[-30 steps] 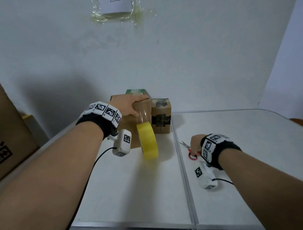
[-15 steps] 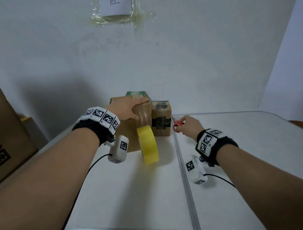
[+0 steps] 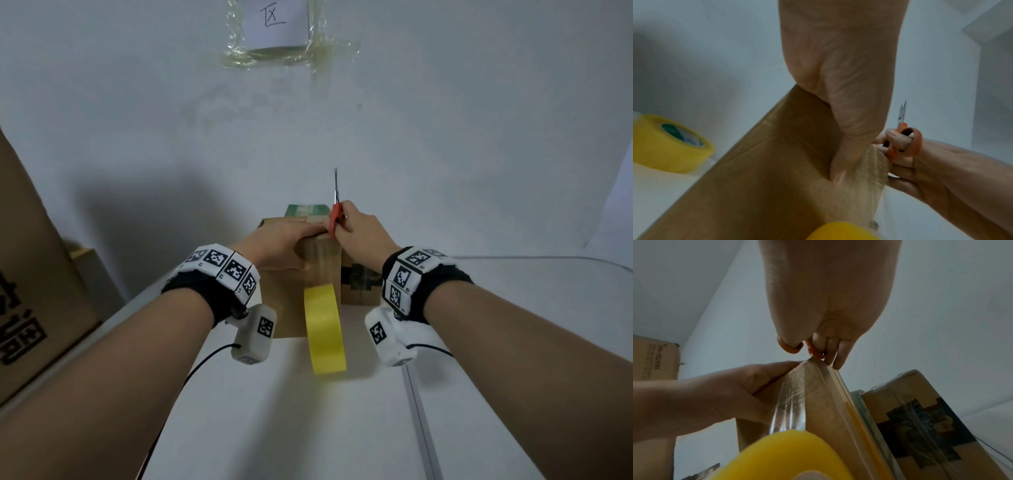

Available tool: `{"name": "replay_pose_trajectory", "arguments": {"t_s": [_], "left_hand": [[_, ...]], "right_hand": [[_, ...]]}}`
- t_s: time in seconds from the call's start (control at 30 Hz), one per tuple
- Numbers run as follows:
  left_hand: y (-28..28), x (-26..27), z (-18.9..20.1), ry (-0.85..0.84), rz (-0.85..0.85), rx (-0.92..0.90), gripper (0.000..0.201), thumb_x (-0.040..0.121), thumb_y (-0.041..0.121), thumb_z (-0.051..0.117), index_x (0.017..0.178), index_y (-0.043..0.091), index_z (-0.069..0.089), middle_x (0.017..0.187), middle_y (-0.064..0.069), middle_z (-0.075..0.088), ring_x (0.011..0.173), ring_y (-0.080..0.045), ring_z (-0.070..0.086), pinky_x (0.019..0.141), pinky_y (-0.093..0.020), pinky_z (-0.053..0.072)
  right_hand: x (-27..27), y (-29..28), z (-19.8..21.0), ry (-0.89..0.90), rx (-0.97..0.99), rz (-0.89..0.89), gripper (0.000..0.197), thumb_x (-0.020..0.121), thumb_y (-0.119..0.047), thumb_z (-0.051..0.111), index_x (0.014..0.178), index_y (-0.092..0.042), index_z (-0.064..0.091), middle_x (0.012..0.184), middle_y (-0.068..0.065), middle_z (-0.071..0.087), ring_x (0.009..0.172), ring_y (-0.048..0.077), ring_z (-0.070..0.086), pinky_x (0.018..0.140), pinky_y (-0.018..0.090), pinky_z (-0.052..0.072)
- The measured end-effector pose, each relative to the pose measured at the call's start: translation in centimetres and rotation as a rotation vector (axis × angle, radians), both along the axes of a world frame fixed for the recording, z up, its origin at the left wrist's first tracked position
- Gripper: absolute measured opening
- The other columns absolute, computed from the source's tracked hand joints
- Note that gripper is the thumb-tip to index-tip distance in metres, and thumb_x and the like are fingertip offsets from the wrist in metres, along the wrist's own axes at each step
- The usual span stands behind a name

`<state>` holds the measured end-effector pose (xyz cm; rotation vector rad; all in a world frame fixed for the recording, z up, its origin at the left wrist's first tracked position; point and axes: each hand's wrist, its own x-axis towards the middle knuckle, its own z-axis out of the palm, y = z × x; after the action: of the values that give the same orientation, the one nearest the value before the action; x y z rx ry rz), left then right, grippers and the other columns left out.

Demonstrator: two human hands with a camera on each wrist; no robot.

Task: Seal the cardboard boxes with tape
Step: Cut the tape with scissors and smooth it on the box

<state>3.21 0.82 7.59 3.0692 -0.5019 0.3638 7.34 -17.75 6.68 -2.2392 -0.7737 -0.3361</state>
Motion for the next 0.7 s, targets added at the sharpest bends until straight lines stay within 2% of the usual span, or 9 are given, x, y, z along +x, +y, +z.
{"name": "replay_pose_trajectory", "arguments": {"t_s": [0.13, 0.23, 0.3, 0.37, 0.43, 0.47, 0.53, 0.6, 0.7], "left_hand": [[0.3, -1.1, 0.4, -0.098, -0.008, -0.247, 0.076, 0.080, 0.017, 0.075, 0.146, 0.033, 0.039, 0.147, 0.008, 0.046, 0.130, -0.012, 0.045, 0.102, -0.017, 0.030], [2.3, -2.3, -0.2, -0.155, 0.033, -0.397, 0.070, 0.082, 0.024, 0.077, 0.143, 0.032, 0.044, 0.150, 0.009, 0.041, 0.134, -0.008, 0.041, 0.112, -0.023, 0.029], [3.5, -3.6, -1.4, -0.177, 0.049, -0.465, 0.058, 0.083, 0.016, 0.076, 0.135, 0.028, 0.055, 0.142, 0.008, 0.049, 0.129, -0.012, 0.049, 0.111, -0.023, 0.033], [3.5, -4.9, -2.4, -0.290, 0.132, -0.692, 0.038, 0.087, 0.008, 0.069, 0.120, 0.028, 0.065, 0.125, 0.010, 0.061, 0.108, -0.012, 0.061, 0.099, -0.026, 0.046], [2.3, -6.4, -2.6, -0.335, 0.275, -1.012, 0.021, 0.092, 0.009, 0.062, 0.096, 0.028, 0.070, 0.103, 0.008, 0.067, 0.087, -0.011, 0.063, 0.077, -0.025, 0.054], [1.8, -6.9, -2.7, -0.271, 0.321, -1.103, 0.020, 0.093, 0.009, 0.060, 0.089, 0.026, 0.070, 0.094, 0.003, 0.066, 0.081, -0.013, 0.062, 0.069, -0.023, 0.053], [0.3, -7.9, -3.2, 0.066, 0.380, -1.048, 0.010, 0.094, 0.012, 0.059, 0.091, 0.016, 0.068, 0.090, -0.006, 0.067, 0.076, -0.018, 0.065, 0.064, -0.026, 0.056], [-1.5, -8.5, -3.9, 0.339, 0.413, -0.959, 0.019, 0.096, 0.024, 0.058, 0.105, 0.007, 0.064, 0.098, -0.009, 0.069, 0.078, -0.020, 0.071, 0.066, -0.028, 0.059], [-3.5, -8.3, -4.8, 0.429, 0.419, -1.082, 0.041, 0.097, 0.039, 0.054, 0.118, 0.004, 0.057, 0.108, -0.013, 0.067, 0.094, -0.027, 0.071, 0.082, -0.039, 0.060]], "right_hand": [[-0.2, 0.1, 0.1, -0.087, -0.133, -0.010, 0.034, 0.101, -0.033, 0.044, 0.128, -0.011, 0.046, 0.098, 0.014, 0.065, 0.084, 0.032, 0.062, 0.066, 0.033, 0.044], [-0.3, -0.2, 0.2, -0.144, -0.225, -0.044, 0.036, 0.100, -0.035, 0.044, 0.130, -0.015, 0.047, 0.105, 0.013, 0.066, 0.094, 0.033, 0.062, 0.073, 0.035, 0.044], [-0.2, -0.1, 0.1, -0.161, -0.248, -0.050, 0.035, 0.098, -0.036, 0.047, 0.128, -0.017, 0.049, 0.105, 0.012, 0.067, 0.094, 0.032, 0.062, 0.075, 0.035, 0.046], [-0.4, 0.1, 0.0, -0.168, -0.244, -0.057, 0.035, 0.097, -0.037, 0.050, 0.126, -0.018, 0.051, 0.106, 0.012, 0.067, 0.095, 0.032, 0.062, 0.078, 0.037, 0.050], [-0.6, 0.1, -0.1, -0.164, -0.225, -0.059, 0.037, 0.096, -0.038, 0.052, 0.126, -0.018, 0.052, 0.107, 0.011, 0.067, 0.096, 0.032, 0.062, 0.080, 0.038, 0.051], [-0.6, 0.0, -0.1, -0.158, -0.216, -0.054, 0.037, 0.095, -0.039, 0.053, 0.126, -0.018, 0.052, 0.106, 0.010, 0.068, 0.096, 0.031, 0.063, 0.080, 0.038, 0.051], [-0.8, -0.2, -0.1, -0.156, -0.207, -0.045, 0.037, 0.094, -0.039, 0.055, 0.124, -0.017, 0.053, 0.105, 0.009, 0.068, 0.095, 0.031, 0.062, 0.075, 0.034, 0.049], [-1.0, -0.2, -0.1, -0.162, -0.207, -0.039, 0.036, 0.093, -0.039, 0.057, 0.122, -0.017, 0.054, 0.103, 0.009, 0.067, 0.094, 0.031, 0.062, 0.070, 0.032, 0.044], [-1.4, -0.1, 0.0, -0.172, -0.232, -0.046, 0.039, 0.091, -0.042, 0.061, 0.121, -0.018, 0.053, 0.106, 0.010, 0.066, 0.096, 0.032, 0.061, 0.072, 0.032, 0.043]]}}
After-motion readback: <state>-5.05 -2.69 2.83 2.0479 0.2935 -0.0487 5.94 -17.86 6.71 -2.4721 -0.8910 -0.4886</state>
